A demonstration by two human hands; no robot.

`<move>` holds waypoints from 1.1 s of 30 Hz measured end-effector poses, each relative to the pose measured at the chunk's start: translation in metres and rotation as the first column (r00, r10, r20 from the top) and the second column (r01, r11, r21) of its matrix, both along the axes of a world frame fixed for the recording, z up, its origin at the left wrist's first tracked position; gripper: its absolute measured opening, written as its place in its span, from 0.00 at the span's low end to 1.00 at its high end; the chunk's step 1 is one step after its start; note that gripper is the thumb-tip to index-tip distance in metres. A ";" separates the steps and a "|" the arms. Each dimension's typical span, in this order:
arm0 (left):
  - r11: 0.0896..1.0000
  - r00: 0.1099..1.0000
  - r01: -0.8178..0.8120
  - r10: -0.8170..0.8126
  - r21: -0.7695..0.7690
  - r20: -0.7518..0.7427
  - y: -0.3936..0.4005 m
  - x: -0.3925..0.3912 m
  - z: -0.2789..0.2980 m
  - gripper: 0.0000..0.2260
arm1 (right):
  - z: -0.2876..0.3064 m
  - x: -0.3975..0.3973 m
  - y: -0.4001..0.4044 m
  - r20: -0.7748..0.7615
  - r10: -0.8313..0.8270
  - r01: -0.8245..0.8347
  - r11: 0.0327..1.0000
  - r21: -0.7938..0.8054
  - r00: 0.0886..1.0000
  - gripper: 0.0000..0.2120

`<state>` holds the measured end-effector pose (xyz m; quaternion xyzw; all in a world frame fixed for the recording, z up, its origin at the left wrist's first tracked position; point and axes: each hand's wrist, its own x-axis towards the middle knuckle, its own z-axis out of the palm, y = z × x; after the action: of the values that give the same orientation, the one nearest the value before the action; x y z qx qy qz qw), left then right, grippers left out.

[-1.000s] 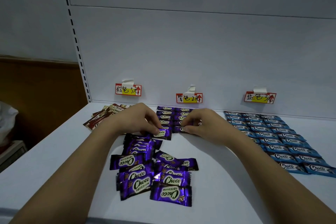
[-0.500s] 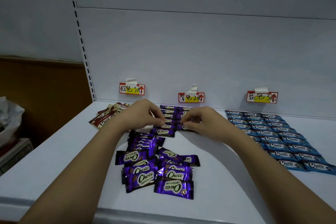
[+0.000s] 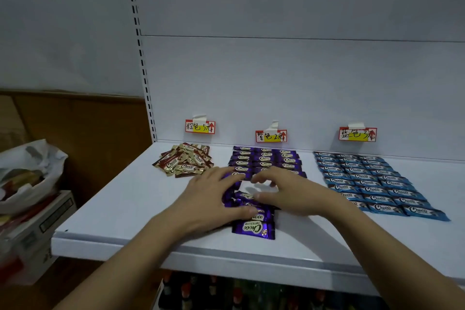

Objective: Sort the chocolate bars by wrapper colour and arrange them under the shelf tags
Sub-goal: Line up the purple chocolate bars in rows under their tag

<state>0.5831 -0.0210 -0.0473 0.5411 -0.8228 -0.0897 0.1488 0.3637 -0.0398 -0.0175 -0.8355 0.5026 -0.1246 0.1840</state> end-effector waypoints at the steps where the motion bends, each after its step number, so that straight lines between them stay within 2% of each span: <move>1: 0.999 1.000 -0.008 0.007 0.038 0.028 0.003 -0.004 -0.005 0.45 | -0.002 -0.002 0.006 -0.039 -0.020 0.021 1.000 0.008 0.999 0.22; 4: 0.996 0.995 -0.043 0.036 0.084 0.090 0.006 -0.009 -0.012 0.48 | -0.007 -0.003 0.020 -0.062 -0.054 0.057 0.998 0.042 0.997 0.24; 9: 0.997 0.995 -0.066 0.062 0.045 0.082 0.008 0.001 -0.015 0.45 | -0.015 0.018 0.031 0.061 -0.055 0.058 0.997 -0.050 0.997 0.19; 13: 0.987 0.982 -0.158 0.154 0.031 0.106 0.011 0.030 -0.019 0.44 | -0.017 0.049 0.029 0.128 -0.016 0.025 0.997 -0.068 0.992 0.18; 17: 0.980 0.978 -0.196 0.193 0.033 0.077 0.017 0.041 -0.015 0.40 | -0.014 0.070 0.027 0.223 -0.027 0.038 0.998 -0.048 0.974 0.11; 19: 0.978 0.979 -0.205 0.205 0.021 0.010 0.019 0.040 -0.013 0.39 | -0.014 0.073 0.025 0.260 -0.051 0.065 0.997 -0.045 0.964 0.10; 22: 0.948 0.946 -0.296 0.273 -0.120 -0.173 0.015 0.039 -0.006 0.26 | -0.016 0.067 0.020 0.344 -0.098 0.104 0.995 0.002 0.934 0.09; 25: 0.895 0.900 -0.396 0.334 -0.204 -0.279 0.004 0.037 0.008 0.13 | -0.016 0.051 0.015 0.586 -0.214 0.124 0.974 0.191 0.781 0.08; 28: 0.889 0.901 -0.419 0.383 -0.182 -0.203 -0.011 0.028 0.017 0.10 | -0.015 0.034 0.011 0.695 -0.289 0.130 0.953 0.274 0.659 0.09; 33: 0.900 0.904 -0.426 0.428 -0.090 -0.003 -0.039 0.006 0.023 0.14 | -0.016 0.012 -0.001 0.681 -0.307 0.141 0.947 0.289 0.665 0.12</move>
<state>0.5895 -0.0599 -0.0248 0.7018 -0.6886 -0.0137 0.1819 0.3757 -0.0405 -0.0339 -0.6267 0.5003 -0.4082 0.4363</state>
